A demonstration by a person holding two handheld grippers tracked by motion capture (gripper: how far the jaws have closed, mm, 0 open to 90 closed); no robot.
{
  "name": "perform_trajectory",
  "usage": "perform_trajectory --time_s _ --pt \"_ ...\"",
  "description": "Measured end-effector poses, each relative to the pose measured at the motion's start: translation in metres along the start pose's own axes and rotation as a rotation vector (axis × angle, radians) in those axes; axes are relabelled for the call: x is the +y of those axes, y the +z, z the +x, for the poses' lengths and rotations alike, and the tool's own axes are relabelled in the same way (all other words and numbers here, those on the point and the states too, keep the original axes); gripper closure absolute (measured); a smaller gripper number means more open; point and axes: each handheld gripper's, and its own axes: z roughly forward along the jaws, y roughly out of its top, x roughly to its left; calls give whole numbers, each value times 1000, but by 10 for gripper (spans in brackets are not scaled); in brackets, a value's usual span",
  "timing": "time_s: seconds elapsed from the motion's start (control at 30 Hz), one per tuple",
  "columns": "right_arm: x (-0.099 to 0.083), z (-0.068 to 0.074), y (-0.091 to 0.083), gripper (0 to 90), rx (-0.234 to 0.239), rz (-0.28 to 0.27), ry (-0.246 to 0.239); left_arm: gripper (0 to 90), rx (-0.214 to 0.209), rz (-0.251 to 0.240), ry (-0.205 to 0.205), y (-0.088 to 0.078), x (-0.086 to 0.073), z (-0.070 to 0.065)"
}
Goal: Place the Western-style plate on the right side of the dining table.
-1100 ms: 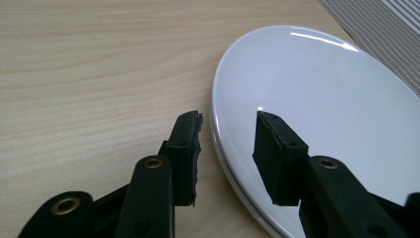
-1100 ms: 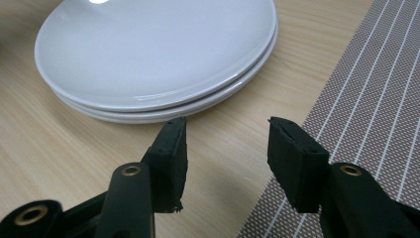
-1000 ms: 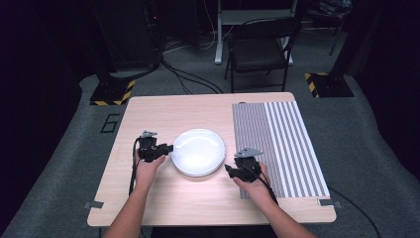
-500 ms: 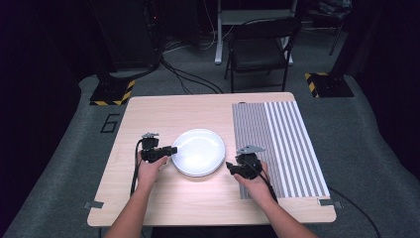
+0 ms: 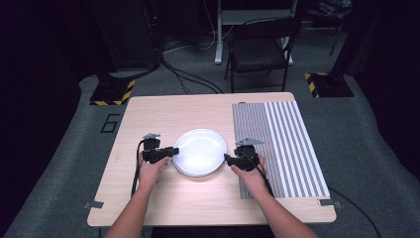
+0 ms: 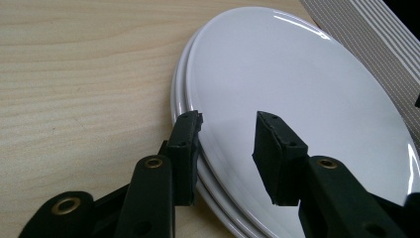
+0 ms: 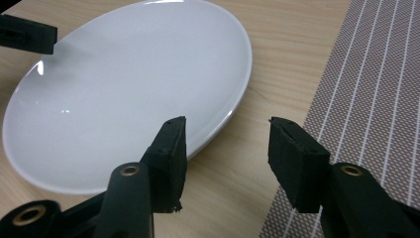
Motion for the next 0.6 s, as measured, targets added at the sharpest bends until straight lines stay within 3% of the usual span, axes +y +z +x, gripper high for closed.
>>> perform_trajectory --time_s 0.27,0.6 --pt "5 3 26 468 -10 18 70 618 6 0 8 0 0 -1" --pt "5 13 41 455 -9 33 87 617 6 -3 9 0 -1 -1"
